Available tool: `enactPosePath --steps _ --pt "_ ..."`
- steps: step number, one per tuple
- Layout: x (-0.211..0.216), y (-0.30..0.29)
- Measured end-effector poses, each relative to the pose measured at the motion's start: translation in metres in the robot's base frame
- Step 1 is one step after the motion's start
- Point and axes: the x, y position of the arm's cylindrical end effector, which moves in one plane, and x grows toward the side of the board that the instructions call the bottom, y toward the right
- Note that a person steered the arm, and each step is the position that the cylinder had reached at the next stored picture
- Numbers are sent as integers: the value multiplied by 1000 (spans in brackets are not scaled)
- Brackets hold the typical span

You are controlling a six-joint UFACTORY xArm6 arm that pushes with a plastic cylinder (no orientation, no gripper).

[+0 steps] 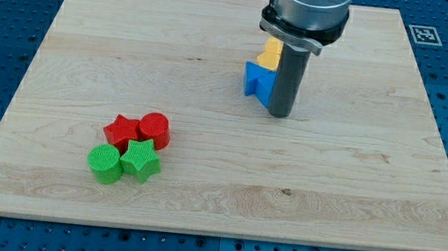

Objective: Point your arm at the yellow heart

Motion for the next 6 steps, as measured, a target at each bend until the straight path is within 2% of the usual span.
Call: enactPosePath --steps 3,5,6 --pt "-23 -23" --pt "-33 45" --pt "-81 53"
